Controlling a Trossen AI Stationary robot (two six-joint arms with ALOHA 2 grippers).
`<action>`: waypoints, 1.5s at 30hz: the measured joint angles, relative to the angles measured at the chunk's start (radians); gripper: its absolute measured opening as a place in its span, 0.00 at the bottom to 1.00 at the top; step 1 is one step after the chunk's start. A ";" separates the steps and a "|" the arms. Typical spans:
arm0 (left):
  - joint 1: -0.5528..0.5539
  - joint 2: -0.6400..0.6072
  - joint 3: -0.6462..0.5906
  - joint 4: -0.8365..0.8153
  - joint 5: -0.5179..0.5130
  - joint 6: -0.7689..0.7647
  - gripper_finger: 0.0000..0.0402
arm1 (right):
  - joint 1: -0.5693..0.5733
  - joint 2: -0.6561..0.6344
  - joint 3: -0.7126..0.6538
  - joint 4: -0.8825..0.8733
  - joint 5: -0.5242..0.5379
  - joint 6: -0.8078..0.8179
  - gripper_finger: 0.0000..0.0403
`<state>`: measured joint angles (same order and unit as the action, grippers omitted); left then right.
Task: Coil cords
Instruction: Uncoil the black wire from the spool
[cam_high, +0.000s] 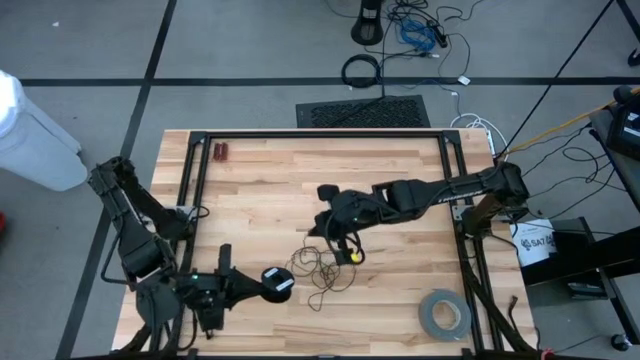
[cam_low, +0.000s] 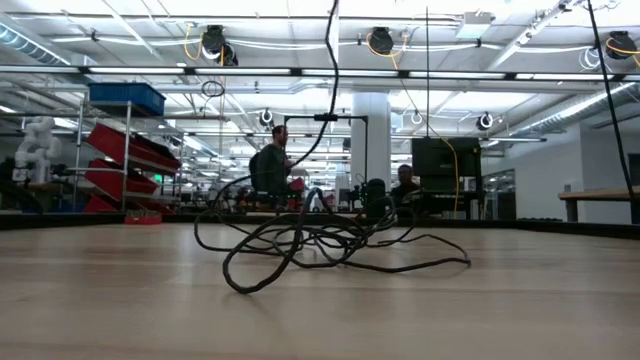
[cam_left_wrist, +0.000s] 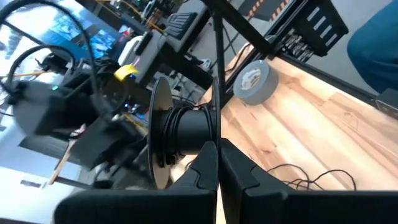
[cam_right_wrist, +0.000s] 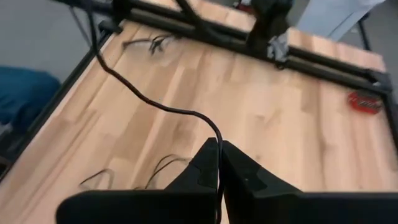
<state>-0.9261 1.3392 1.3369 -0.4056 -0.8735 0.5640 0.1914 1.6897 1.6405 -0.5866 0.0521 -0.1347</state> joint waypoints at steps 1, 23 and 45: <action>-0.005 0.000 0.000 -0.001 -0.007 -0.001 0.00 | 0.008 0.000 0.000 -0.014 0.000 0.005 0.00; -0.038 -0.001 0.000 -0.093 -0.105 -0.085 0.00 | 0.231 -0.001 0.000 -0.299 0.166 0.252 0.02; 0.004 -0.001 -0.005 -0.112 -0.045 -0.167 0.00 | 0.337 -0.009 -0.343 0.341 0.449 0.306 0.38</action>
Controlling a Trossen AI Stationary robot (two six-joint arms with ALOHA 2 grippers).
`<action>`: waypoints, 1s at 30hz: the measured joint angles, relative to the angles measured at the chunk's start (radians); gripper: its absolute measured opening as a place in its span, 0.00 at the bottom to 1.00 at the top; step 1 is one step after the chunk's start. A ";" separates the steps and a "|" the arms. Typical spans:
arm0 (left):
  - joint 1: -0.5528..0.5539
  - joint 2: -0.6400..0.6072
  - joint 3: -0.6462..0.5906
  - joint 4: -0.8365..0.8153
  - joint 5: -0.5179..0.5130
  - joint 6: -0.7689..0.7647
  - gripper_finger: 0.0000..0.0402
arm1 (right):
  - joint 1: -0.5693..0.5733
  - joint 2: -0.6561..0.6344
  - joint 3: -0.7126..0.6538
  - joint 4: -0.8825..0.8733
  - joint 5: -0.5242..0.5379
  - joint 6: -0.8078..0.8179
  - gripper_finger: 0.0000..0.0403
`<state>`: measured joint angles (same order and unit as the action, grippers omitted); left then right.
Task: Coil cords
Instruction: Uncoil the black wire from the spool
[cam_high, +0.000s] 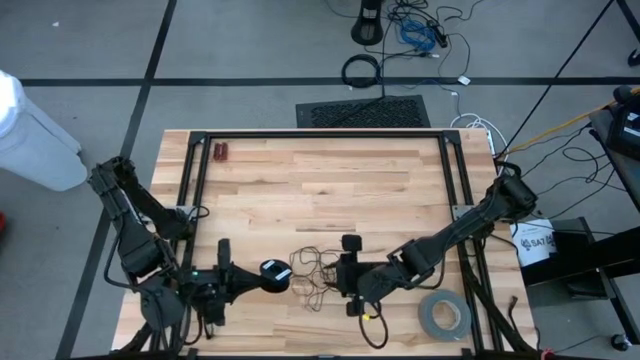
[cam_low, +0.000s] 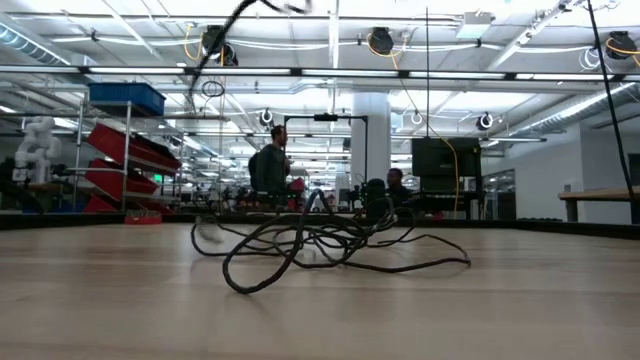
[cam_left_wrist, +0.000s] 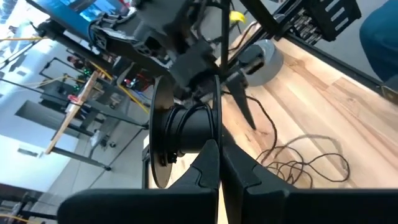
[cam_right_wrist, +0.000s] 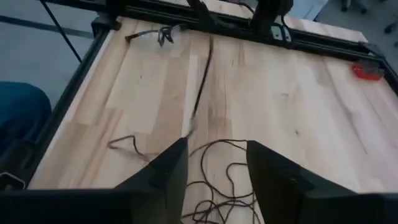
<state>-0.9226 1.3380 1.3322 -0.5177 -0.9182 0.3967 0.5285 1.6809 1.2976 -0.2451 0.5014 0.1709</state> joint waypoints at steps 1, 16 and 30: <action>0.001 0.000 -0.003 -0.001 0.001 0.000 0.00 | 0.000 -0.002 0.008 -0.001 0.000 -0.005 0.38; 0.025 0.000 -0.011 -0.050 0.001 0.007 0.00 | 0.040 -0.066 0.053 0.251 -0.080 -0.199 0.41; 0.040 0.014 -0.012 -0.049 0.002 0.005 0.00 | 0.023 -0.056 0.052 0.282 -0.056 -0.204 0.41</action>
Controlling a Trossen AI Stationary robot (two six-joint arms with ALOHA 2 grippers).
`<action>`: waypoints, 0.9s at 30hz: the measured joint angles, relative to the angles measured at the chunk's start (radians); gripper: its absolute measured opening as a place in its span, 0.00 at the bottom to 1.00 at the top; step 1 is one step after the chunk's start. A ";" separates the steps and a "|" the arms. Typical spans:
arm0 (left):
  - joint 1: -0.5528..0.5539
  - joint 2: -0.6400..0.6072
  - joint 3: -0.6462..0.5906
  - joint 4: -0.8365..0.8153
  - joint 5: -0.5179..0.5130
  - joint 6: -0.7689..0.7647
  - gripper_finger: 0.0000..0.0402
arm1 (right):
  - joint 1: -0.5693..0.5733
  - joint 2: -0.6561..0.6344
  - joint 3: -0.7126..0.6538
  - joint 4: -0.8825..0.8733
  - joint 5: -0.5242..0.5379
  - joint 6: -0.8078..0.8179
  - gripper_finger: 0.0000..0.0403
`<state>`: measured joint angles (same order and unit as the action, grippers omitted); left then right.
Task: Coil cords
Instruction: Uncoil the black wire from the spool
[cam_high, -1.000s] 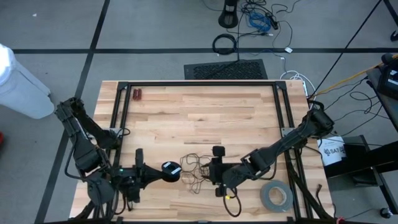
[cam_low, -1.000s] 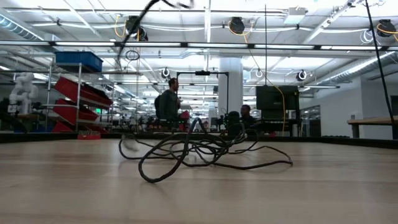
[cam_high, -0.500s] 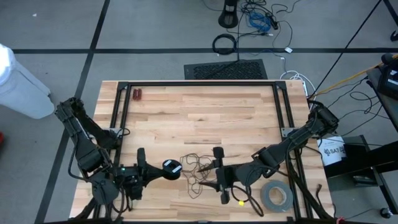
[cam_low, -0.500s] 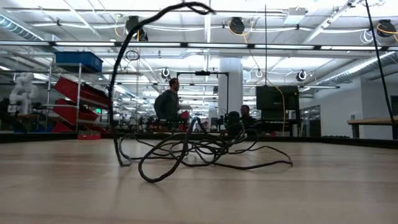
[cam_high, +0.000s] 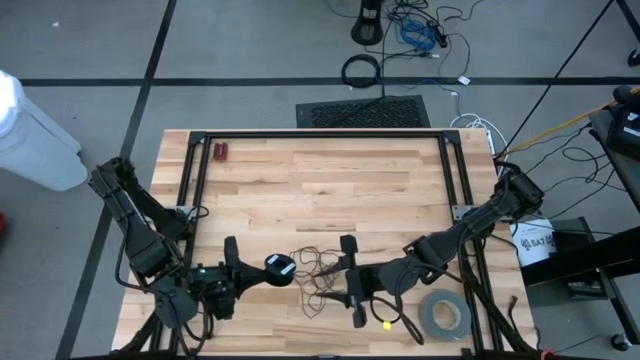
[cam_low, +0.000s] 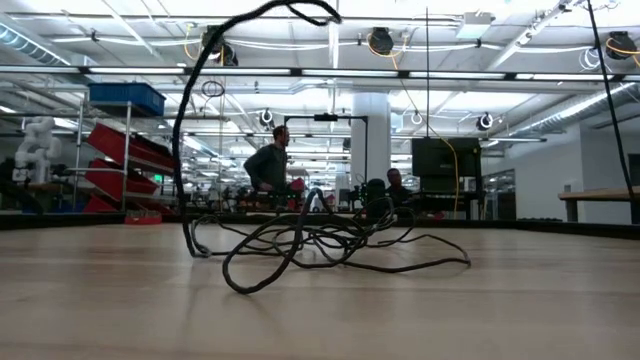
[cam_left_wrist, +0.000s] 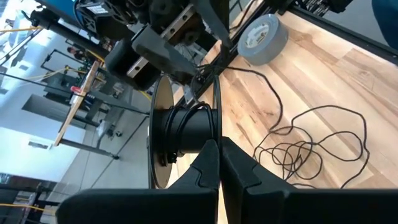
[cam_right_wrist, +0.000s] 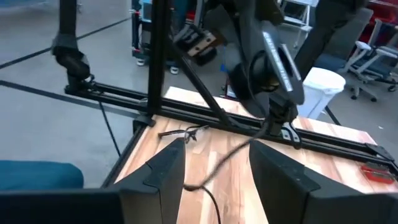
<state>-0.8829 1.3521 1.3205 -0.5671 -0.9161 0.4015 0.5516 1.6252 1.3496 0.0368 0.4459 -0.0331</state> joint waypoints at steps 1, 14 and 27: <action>0.000 0.000 0.000 0.000 0.000 0.000 0.00 | -0.001 0.003 0.000 -0.001 0.000 0.002 0.41; 0.000 0.000 0.000 0.000 0.000 0.000 0.00 | -0.024 0.038 -0.001 0.023 -0.002 -0.035 0.31; 0.000 0.000 0.000 0.000 0.016 -0.002 0.00 | 0.002 0.012 -0.001 0.026 -0.002 -0.068 0.01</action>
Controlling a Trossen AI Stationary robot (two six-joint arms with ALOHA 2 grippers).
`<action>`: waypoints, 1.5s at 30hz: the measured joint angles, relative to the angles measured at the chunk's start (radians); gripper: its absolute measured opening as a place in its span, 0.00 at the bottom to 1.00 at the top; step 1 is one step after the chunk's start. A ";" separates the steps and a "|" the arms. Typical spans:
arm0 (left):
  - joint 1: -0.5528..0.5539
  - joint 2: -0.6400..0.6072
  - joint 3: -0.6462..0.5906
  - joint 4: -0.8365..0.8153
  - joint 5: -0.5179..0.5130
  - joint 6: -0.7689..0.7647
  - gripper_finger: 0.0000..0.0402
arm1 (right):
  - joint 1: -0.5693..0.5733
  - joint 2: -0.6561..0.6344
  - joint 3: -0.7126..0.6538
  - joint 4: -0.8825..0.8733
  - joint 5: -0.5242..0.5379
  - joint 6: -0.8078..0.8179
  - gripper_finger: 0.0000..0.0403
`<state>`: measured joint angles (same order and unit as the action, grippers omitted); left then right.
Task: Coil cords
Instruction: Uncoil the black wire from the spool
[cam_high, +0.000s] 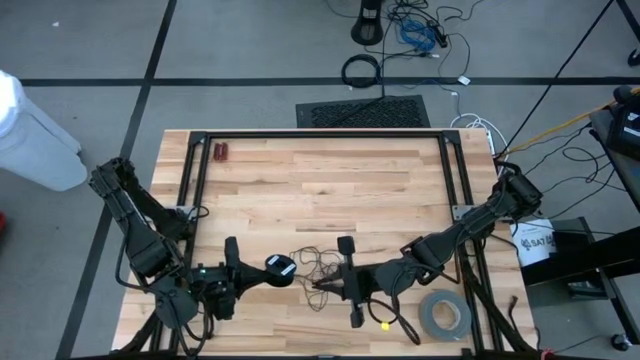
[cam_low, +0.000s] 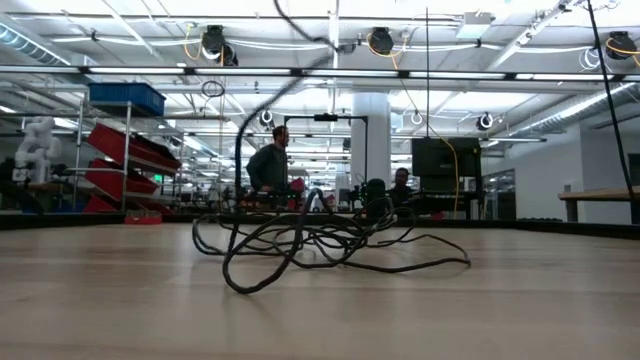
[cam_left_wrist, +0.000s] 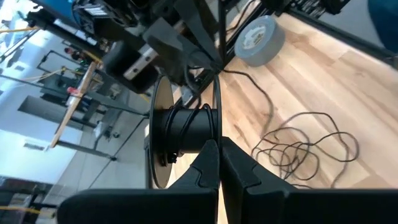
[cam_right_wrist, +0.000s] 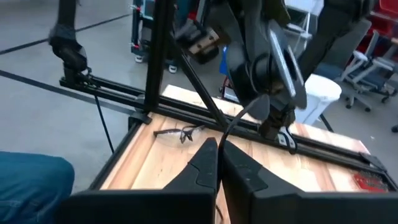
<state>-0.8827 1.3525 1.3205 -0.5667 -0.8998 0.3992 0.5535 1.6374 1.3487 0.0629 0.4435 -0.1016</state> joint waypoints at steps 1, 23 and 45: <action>0.002 0.000 0.000 0.001 0.012 0.000 0.00 | 0.002 -0.002 0.000 0.010 0.000 -0.012 0.01; 0.081 0.020 0.000 0.065 0.250 0.001 0.00 | -0.115 -0.008 0.202 0.023 -0.217 -0.229 0.00; 0.073 0.021 0.000 0.037 0.198 0.009 0.00 | -0.210 0.002 0.204 -0.224 -0.287 -0.102 0.00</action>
<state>-0.8101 1.3731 1.3205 -0.5294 -0.7013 0.4085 0.3439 1.6398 1.5532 -0.1614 0.1564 -0.2035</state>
